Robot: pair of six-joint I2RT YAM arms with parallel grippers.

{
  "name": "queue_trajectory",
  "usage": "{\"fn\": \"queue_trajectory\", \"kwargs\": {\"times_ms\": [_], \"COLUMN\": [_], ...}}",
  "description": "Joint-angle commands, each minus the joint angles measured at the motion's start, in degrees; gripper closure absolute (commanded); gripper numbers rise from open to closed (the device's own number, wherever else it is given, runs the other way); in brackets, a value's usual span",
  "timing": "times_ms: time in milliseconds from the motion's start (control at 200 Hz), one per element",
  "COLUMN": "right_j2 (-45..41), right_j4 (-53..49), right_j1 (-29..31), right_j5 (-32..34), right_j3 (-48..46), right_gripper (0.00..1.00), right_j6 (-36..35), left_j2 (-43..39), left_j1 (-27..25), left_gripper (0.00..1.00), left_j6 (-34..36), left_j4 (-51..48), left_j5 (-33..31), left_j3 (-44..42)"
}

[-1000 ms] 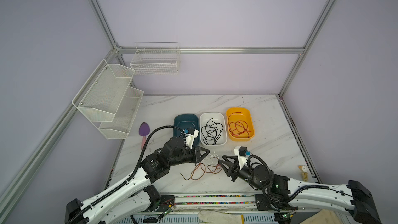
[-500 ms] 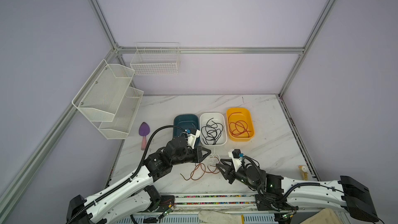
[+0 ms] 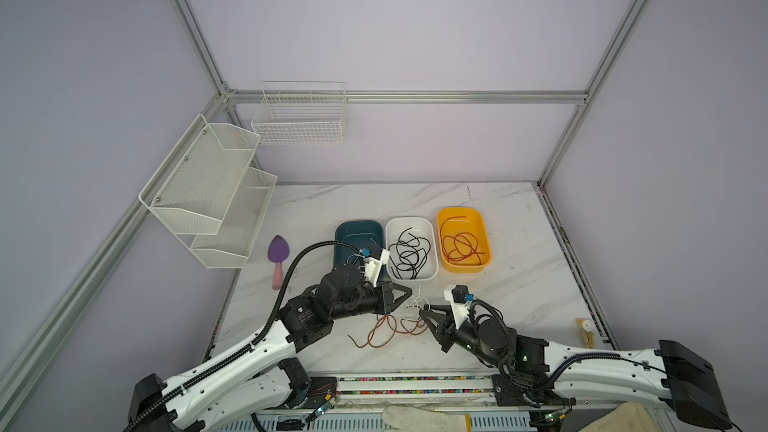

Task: Untangle the cables
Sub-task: 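Close the left gripper on the white wire beside the right gripper, then lift the white wire with the left gripper while the right gripper releases it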

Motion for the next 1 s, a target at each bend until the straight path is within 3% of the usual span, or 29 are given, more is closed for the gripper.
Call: {"fn": "queue_trajectory", "kwargs": {"times_ms": [0, 320, 995], "right_j2": [-0.7, -2.5, -1.8], "right_j4": [0.9, -1.7, -6.4], "right_j1": [0.2, 0.2, 0.2], "right_j5": [1.8, 4.4, 11.4], "right_j3": [0.1, 0.2, 1.1], "right_gripper": [0.82, 1.0, 1.0], "right_j6": [-0.2, 0.6, 3.5], "left_j2": [-1.0, -5.2, -10.2], "left_j1": [-0.3, -0.3, -0.3], "left_gripper": [1.0, 1.0, 1.0], "left_j6": [-0.3, 2.1, 4.1], "left_j4": [3.0, -3.2, -11.9], "left_j5": [0.3, -2.7, -6.1], "left_j3": [-0.9, 1.5, 6.5]}}
